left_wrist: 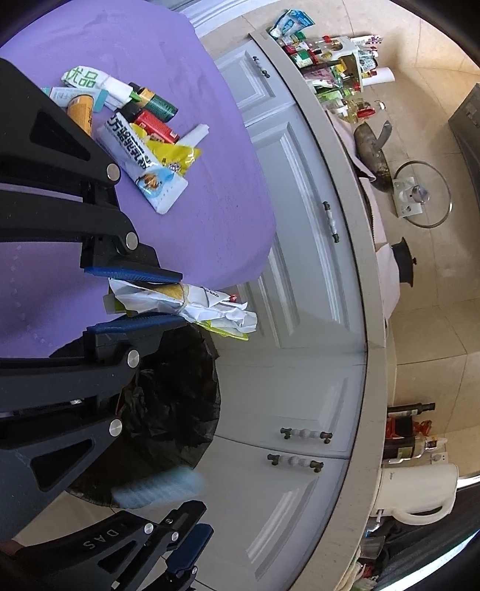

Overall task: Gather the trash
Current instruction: 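Open both tools over the bin to drop the tube and wrapper, then reach to the pile and grasp the white blue-capped tube with the right tool, then carry the white tube over the bin with the right tool while the left tool reaches for the teal tube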

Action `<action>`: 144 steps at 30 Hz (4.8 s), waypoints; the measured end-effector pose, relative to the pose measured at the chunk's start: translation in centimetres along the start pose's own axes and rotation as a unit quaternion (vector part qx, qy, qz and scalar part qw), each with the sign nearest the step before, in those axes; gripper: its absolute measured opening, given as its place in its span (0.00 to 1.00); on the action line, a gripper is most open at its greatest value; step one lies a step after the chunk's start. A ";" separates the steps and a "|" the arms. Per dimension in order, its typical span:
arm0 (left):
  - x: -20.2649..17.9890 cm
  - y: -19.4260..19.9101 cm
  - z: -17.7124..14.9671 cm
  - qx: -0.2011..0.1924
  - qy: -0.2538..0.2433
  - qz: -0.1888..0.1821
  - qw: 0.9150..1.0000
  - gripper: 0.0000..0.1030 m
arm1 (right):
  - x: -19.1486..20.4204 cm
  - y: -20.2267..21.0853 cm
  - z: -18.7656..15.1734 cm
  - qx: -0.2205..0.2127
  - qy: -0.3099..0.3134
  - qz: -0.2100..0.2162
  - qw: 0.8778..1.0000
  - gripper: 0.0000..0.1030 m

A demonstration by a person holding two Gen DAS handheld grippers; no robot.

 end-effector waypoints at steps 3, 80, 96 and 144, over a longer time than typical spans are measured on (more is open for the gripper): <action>0.1 -0.2 0.0 0.001 0.002 0.002 1.000 0.31 | -0.3 0.0 0.1 -0.003 -0.003 -0.004 1.000 0.35; 32.1 7.8 -11.2 0.041 0.175 0.214 0.960 0.49 | 27.7 1.8 -1.5 0.076 0.111 0.163 0.977 0.17; 29.7 7.8 -10.5 0.041 0.160 0.197 0.966 0.50 | 24.3 3.7 -0.6 0.043 0.121 0.142 0.981 0.08; 18.9 6.4 -10.0 0.060 0.111 0.127 0.984 0.50 | 12.9 3.8 -2.8 0.037 0.069 0.098 0.992 0.08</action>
Point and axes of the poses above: each gripper's, at about its wrist camera, not at the fingertips, and y roughly against the way its jaws point, x to its left, z to its top, the point moved 8 cm from there along -y, roughly the way its jaws point, and after that the axes turned 1 degree about x, right-handed, at the moved point
